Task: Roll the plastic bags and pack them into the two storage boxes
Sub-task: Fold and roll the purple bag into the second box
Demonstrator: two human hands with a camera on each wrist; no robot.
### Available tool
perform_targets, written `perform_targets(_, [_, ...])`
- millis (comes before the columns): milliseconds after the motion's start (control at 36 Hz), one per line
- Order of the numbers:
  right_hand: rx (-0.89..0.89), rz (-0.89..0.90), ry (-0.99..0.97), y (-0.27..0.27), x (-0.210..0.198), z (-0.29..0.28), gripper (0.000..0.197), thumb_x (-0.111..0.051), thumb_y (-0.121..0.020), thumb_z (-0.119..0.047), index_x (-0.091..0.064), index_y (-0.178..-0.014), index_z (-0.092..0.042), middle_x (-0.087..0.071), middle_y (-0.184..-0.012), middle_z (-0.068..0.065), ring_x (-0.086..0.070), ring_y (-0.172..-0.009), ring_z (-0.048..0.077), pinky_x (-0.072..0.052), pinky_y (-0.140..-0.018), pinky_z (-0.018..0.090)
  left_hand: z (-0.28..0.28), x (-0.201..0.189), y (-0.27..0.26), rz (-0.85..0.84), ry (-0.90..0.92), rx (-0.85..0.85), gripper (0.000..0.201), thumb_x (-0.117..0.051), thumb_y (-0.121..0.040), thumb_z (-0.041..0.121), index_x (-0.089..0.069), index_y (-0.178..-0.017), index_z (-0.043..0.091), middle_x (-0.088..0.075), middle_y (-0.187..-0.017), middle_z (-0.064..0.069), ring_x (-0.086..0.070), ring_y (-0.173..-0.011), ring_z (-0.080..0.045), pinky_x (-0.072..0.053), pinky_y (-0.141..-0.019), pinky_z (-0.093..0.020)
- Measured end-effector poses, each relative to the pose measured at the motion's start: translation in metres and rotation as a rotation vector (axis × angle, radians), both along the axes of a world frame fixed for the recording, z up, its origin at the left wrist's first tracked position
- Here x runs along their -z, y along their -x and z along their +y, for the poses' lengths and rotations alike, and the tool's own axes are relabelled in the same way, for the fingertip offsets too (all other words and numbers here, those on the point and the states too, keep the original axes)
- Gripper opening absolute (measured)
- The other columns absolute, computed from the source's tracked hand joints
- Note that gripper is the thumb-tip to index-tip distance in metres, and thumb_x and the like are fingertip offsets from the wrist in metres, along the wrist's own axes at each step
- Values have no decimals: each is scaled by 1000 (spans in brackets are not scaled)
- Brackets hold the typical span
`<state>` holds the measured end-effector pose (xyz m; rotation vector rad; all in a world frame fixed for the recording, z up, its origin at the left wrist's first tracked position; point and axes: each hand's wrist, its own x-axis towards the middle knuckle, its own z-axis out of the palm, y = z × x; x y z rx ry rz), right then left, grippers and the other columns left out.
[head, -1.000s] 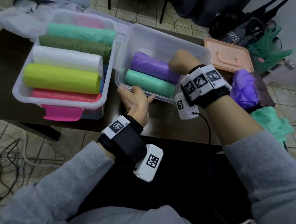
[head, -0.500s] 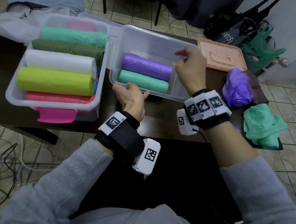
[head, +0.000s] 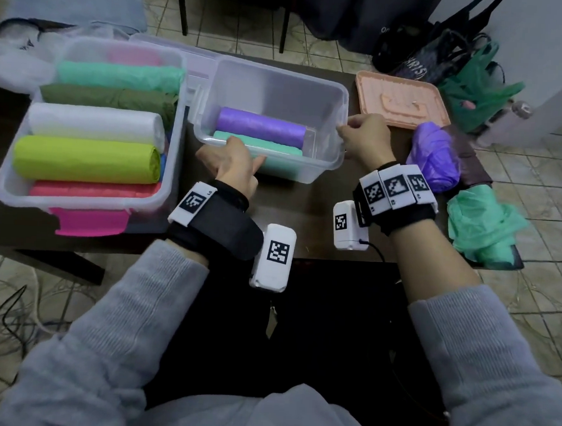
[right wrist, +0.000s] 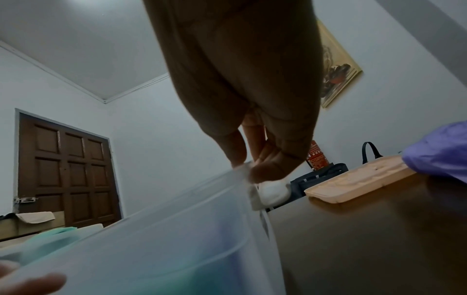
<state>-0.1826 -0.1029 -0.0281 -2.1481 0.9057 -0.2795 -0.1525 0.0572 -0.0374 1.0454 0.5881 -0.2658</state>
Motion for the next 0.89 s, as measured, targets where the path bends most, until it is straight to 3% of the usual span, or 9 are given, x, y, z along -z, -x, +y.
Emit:
perform_targets(111, [-8, -7, 15, 0, 2, -1, 22, -52, -94, -14, -68, -103, -1, -67, -104, 13, -59, -85, 17, -44, -71, 24, -2, 2, -1, -6, -3, 15, 38, -34, -94, -2, -30, -131, -2, -38, -132, -14, -48, -95, -10, -52, -89, -38])
perform_targets(194, [-9, -25, 6, 2, 3, -1, 23, -51, -94, -14, -67, -103, 0, -67, -105, 14, -59, -84, 17, -44, -70, 24, 0, 6, -4, -4, 7, 31, 34, -37, -92, -2, -33, -126, -1, -39, -127, -17, -58, -90, -21, -51, -92, -44])
perform_targets(306, [-21, -43, -16, 3, 3, -1, 21, -52, -93, -12, -67, -101, 0, -67, -101, 17, -62, -83, 21, -53, -77, 30, 2, 12, -6, 23, -18, 71, 45, -42, -93, 4, -33, -137, 2, -29, -149, -22, -39, -132, -35, -52, -88, -46])
perform_targets(361, [-33, -44, -20, 3, 5, -2, 21, -52, -94, -12, -66, -102, 0, -66, -99, 15, -64, -87, 23, -53, -76, 30, 1, 17, -8, 3, 2, 38, 45, -44, -93, 3, -34, -136, 2, -36, -144, -21, -52, -121, -32, -53, -87, -43])
perform_targets(389, [-41, -44, -14, 4, 6, -2, 20, -51, -94, -12, -66, -101, -1, -66, -96, 13, -62, -84, 20, -50, -70, 25, 0, 19, -9, -16, 16, 10, 44, -44, -92, 1, -35, -135, 1, -42, -131, -21, -61, -101, -27, -54, -85, -42])
perform_targets(444, [-53, -39, 3, 4, 7, -3, 20, -49, -94, -11, -66, -99, -2, -63, -90, 9, -56, -74, 12, -41, -59, 18, 0, 23, -9, -46, 12, -29, 43, -40, -90, -3, -37, -133, 1, -37, -114, -14, -45, -72, -19, -58, -74, -38])
perform_targets(556, [-66, -30, 31, 6, 10, -4, 18, -47, -94, -11, -64, -96, -6, -59, -88, 5, -54, -76, 12, -39, -62, 19, -2, 26, -4, -75, -30, -70, 42, -42, -90, -4, -37, -130, 8, -33, -143, -21, -34, -91, -20, -58, -58, -24])
perform_targets(722, [-74, -8, -3, 8, 16, -8, 19, -49, -95, -12, -64, -102, -3, -58, -90, 5, -54, -77, 11, -40, -64, 19, -5, 30, 1, -84, -4, -126, 44, -43, -88, -8, -39, -128, 11, -32, -145, -24, -35, -92, -22, -58, -56, -26])
perform_targets(889, [-50, -14, -54, 4, 18, -7, 21, -48, -97, -15, -65, -100, -3, -62, -93, 9, -58, -84, 17, -48, -74, 28, -8, 25, 1, -114, -14, -142, 48, -45, -91, -5, -36, -135, 13, -34, -144, -6, -44, -98, -18, -58, -75, -32])
